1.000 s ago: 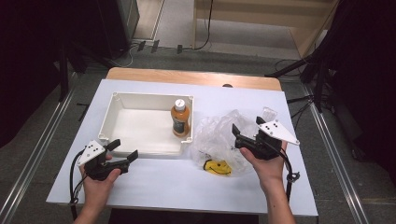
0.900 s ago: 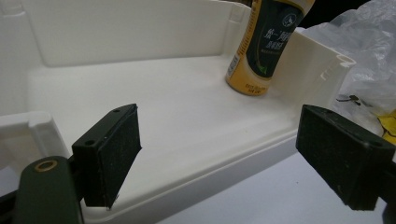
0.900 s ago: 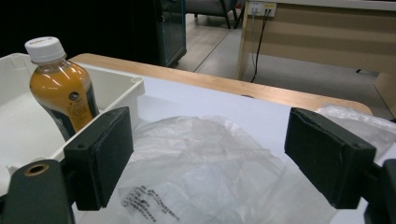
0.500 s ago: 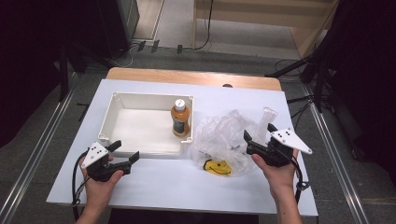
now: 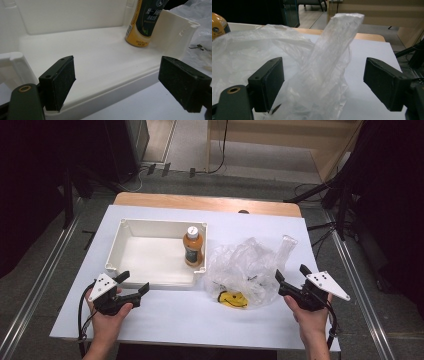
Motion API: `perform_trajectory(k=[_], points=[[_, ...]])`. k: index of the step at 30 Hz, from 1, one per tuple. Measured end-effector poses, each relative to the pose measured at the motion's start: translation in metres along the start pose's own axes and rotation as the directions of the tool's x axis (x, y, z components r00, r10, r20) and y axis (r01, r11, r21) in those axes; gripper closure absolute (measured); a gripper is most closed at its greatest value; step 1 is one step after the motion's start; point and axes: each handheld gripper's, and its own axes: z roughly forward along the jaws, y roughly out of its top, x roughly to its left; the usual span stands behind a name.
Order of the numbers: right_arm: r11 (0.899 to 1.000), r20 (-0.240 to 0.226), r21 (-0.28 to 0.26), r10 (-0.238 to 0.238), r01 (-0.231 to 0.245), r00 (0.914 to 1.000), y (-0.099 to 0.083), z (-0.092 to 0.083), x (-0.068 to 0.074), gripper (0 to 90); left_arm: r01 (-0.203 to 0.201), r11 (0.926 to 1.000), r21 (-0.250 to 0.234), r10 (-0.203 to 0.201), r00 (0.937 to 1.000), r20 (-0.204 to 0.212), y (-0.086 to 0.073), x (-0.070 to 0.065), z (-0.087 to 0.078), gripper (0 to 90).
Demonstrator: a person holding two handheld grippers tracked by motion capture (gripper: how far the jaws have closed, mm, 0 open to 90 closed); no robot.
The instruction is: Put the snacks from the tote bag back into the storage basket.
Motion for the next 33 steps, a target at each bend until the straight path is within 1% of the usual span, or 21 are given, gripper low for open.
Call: perform_trajectory(k=[2, 4, 5, 7, 8, 9, 10, 11, 13, 14, 15, 16, 20, 22, 24, 27, 29, 30, 31, 32, 33], points=[[1.000, 0.000, -0.001, 0.004, -0.004, 1.0000, -0.003, -0.001, -0.002, 17.4, 0.001, 1.0000, 0.001, -0.001, 1.0000, 0.001, 0.000, 0.000, 0.000, 14.1], [1.000, 0.007, -0.004, 0.024, -0.024, 0.9997, -0.018, -0.002, -0.014, 17.3, -0.001, 1.0000, 0.001, 0.001, 1.0000, 0.001, 0.000, 0.000, 0.000, 14.1], [1.000, 0.007, -0.004, 0.024, -0.024, 0.9997, -0.018, -0.002, -0.014, 17.3, -0.001, 1.0000, 0.001, 0.001, 1.0000, 0.001, 0.000, 0.000, 0.000, 14.2], [1.000, 0.032, 0.010, 0.004, -0.004, 0.9995, -0.023, -0.001, -0.019, 17.4, -0.006, 1.0000, 0.004, 0.006, 1.0000, -0.002, 0.000, 0.000, 0.001, 14.2], [1.000, 0.057, 0.017, 0.013, -0.014, 0.9983, -0.029, -0.002, -0.026, 18.2, -0.013, 0.9999, 0.009, 0.013, 0.9999, -0.005, 0.000, -0.001, 0.001, 14.2], [1.000, 0.057, 0.017, 0.013, -0.014, 0.9983, -0.029, -0.002, -0.026, 18.2, -0.013, 0.9999, 0.009, 0.013, 0.9999, -0.005, 0.000, -0.001, 0.001, 14.3], [0.999, 0.065, 0.024, 0.031, -0.033, 0.9974, -0.034, -0.003, -0.032, 18.1, -0.012, 0.9999, 0.010, 0.012, 0.9999, -0.006, 0.000, -0.002, 0.001, 14.3], [0.999, 0.065, 0.024, 0.031, -0.033, 0.9974, -0.034, -0.003, -0.032, 18.1, -0.017, 0.9998, 0.011, 0.017, 0.9998, -0.009, 0.000, -0.003, 0.002, 14.3], [0.999, 0.084, 0.040, 0.032, -0.035, 0.9959, -0.041, -0.006, -0.042, 18.1, -0.028, 0.9995, 0.016, 0.029, 0.9995, -0.014, 0.000, -0.004, 0.002, 14.3], [0.999, 0.084, 0.040, 0.032, -0.035, 0.9959, -0.041, -0.006, -0.042, 18.1, -0.028, 0.9995, 0.016, 0.029, 0.9995, -0.014, 0.000, -0.004, 0.002, 14.3], [0.998, 0.098, 0.050, 0.037, -0.042, 0.9945, -0.045, -0.008, -0.050, 18.1, -0.031, 0.9994, 0.016, 0.031, 0.9994, -0.015, 0.000, -0.004, 0.002, 14.3], [0.998, 0.098, 0.050, 0.037, -0.042, 0.9945, -0.045, -0.008, -0.050, 18.1, -0.033, 0.9993, 0.017, 0.034, 0.9993, -0.014, 0.000, -0.004, 0.002, 14.3], [0.997, 0.136, 0.072, 0.004, -0.014, 0.9907, -0.050, -0.011, -0.061, 18.5, -0.032, 0.9993, 0.018, 0.032, 0.9994, -0.016, 0.000, -0.004, 0.002, 14.3], [0.994, 0.179, 0.110, -0.044, 0.024, 0.9829, -0.057, -0.011, -0.066, 18.9, -0.026, 0.9994, 0.021, 0.027, 0.9994, -0.020, 0.000, -0.004, 0.002, 14.3], [0.993, 0.181, 0.114, -0.036, 0.015, 0.9829, -0.059, -0.012, -0.068, 18.9, -0.024, 0.9995, 0.020, 0.025, 0.9995, -0.021, 0.000, -0.003, 0.001, 14.3], [0.994, 0.182, 0.110, -0.040, 0.020, 0.9825, -0.059, -0.017, -0.070, 19.2, -0.023, 0.9996, 0.019, 0.023, 0.9995, -0.022, 0.000, -0.003, 0.001, 14.3], [0.994, 0.189, 0.106, -0.019, -0.001, 0.9817, -0.063, -0.020, -0.077, 20.8, -0.022, 0.9996, 0.019, 0.023, 0.9995, -0.020, 0.000, -0.003, 0.002, 14.3], [0.994, 0.189, 0.106, -0.019, -0.001, 0.9817, -0.063, -0.020, -0.077, 20.8, -0.022, 0.9996, 0.019, 0.023, 0.9995, -0.020, 0.000, -0.003, 0.002, 14.3], [0.995, 0.183, 0.095, 0.020, -0.038, 0.9830, -0.064, -0.021, -0.082, 20.7, -0.021, 0.9996, 0.021, 0.022, 0.9996, -0.020, 0.000, -0.003, 0.002, 14.3], [0.994, 0.175, 0.087, 0.045, -0.061, 0.9835, -0.065, -0.020, -0.085, 20.4, -0.020, 0.9996, 0.021, 0.021, 0.9996, -0.019, 0.000, -0.002, 0.002, 14.3], [0.993, 0.169, 0.075, 0.082, -0.096, 0.9822, -0.065, -0.020, -0.088, 20.4, -0.018, 0.9996, 0.021, 0.019, 0.9996, -0.019, 0.000, -0.002, 0.002, 14.3]])
